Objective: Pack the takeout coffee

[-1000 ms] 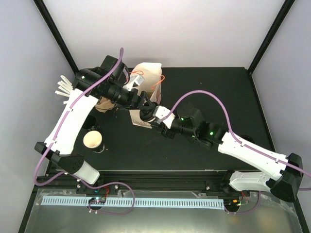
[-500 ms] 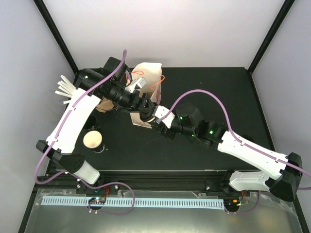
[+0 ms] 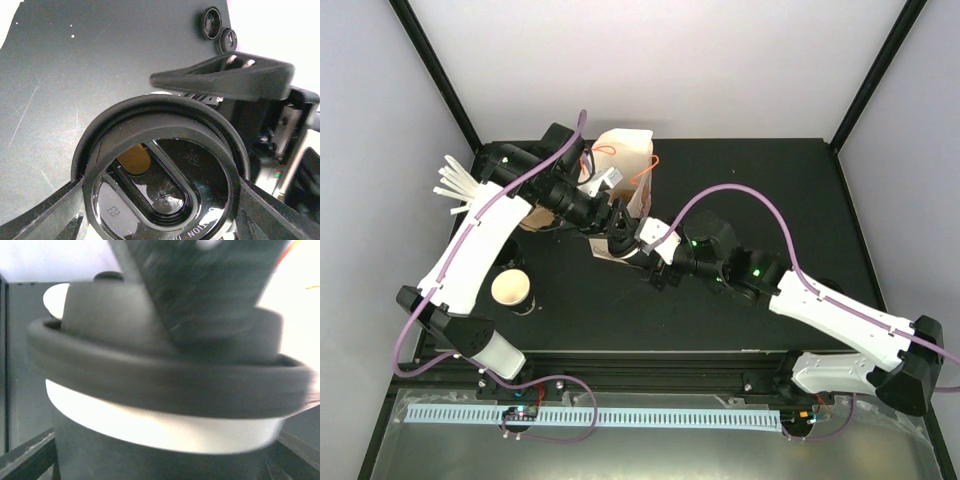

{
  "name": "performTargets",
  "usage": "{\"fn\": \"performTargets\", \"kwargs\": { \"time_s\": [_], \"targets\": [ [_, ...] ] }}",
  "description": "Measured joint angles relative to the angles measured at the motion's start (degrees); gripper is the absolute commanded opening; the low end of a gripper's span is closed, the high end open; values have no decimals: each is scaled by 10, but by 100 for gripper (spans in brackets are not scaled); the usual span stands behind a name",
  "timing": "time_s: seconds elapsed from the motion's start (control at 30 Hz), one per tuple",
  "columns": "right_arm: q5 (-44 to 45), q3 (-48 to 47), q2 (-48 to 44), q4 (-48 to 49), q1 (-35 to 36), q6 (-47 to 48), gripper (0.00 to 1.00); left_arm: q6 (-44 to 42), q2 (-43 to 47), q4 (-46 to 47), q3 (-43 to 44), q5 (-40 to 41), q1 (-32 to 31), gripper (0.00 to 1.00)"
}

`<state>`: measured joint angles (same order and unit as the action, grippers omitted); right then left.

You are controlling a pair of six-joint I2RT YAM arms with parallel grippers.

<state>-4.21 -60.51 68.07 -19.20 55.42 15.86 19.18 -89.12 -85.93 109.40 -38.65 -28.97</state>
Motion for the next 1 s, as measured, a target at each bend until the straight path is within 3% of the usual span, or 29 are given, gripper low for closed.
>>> {"fn": "performTargets", "kwargs": {
  "time_s": [0.3,0.57,0.7,0.83,1.0],
  "targets": [
    [5,47,-84,4,0,-19,100,-12,7,-5,-43,30,-11,63],
    [41,89,-220,-50,-10,-108,100,-27,10,28,-80,136,-116,65],
    [55,75,-220,-99,-117,-211,100,-43,11,78,-103,203,-174,64],
    [42,15,-144,-188,-255,-285,100,-71,5,136,-130,264,-226,64],
    [52,-57,-50,-280,-299,-334,100,-99,-55,194,-131,315,-260,64]
  ]
}}
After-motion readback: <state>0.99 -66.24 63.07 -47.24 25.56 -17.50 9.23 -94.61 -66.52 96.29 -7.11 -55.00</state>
